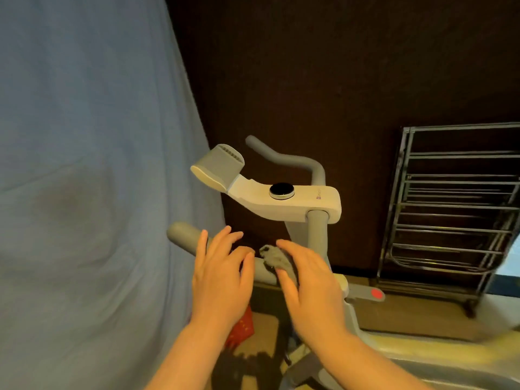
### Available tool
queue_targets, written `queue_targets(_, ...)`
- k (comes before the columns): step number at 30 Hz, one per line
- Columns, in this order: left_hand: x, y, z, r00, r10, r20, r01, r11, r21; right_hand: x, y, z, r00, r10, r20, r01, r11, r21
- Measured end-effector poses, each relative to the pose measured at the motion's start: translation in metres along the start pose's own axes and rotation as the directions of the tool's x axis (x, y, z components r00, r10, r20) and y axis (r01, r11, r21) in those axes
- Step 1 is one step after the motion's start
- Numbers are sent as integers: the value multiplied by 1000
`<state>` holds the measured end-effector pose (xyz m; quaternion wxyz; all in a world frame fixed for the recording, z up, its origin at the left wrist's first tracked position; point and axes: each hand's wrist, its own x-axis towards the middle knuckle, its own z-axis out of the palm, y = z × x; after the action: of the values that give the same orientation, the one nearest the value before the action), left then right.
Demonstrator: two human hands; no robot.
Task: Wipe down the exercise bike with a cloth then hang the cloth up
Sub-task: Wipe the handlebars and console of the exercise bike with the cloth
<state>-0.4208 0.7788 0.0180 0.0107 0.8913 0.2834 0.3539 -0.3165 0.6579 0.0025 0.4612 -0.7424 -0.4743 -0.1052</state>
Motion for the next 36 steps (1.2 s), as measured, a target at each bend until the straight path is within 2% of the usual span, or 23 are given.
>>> queue_targets(2,1,-13,-6,999,23,-28,-24,999,-22,-2,-12,9,996,-84,20,84,996,-26)
queue_targets(5,4,-37,-22,995,71,-68,-75,996,-48,8,-1,8,996,-89,17,90,988,-123)
queue_targets(9,8,-61,-41,990,-33,-136,13,989,-147,4,-11,21,998,-22,-60,7,974,-226)
queue_targets(13,12,-69,-41,985,-98,-140,47,942,-332,24,-67,70,994,-101,-44,89,971,-222)
queue_targets(15,11,-70,-40,984,-113,-140,54,928,-369,25,-66,72,990,-144,-3,140,967,-213)
queue_targets(17,9,-71,-38,984,-114,-135,51,916,-398,17,-55,61,978,-203,54,210,938,-277)
queue_targets(19,9,-69,-35,979,-133,-154,55,901,-430,12,-52,59,981,-194,12,188,932,-310)
queue_targets(22,10,-65,-29,966,-165,-197,60,891,-449,33,-78,80,995,-72,-75,55,976,-212)
queue_targets(24,9,-66,-30,968,-158,-197,51,887,-459,39,-84,85,994,-100,-51,91,983,-162)
queue_targets(27,8,-73,-32,982,-96,-165,16,902,-432,27,-61,68,976,-218,-1,211,945,-250)
queue_targets(28,8,-75,-32,983,-91,-161,11,899,-438,22,-57,62,978,-207,8,202,944,-261)
queue_targets(30,10,-75,-31,981,-92,-172,1,885,-466,23,-65,64,994,-109,-20,103,974,-200)
queue_targets(33,10,-75,-30,973,-83,-213,-34,870,-492,44,-100,83,999,48,18,-48,999,20)
queue_targets(34,9,-77,-31,973,-83,-217,-39,862,-505,47,-106,88,999,24,28,-25,998,54)
queue_targets(36,9,-81,-33,975,-83,-204,-39,845,-534,44,-100,84,996,-73,45,72,997,14)
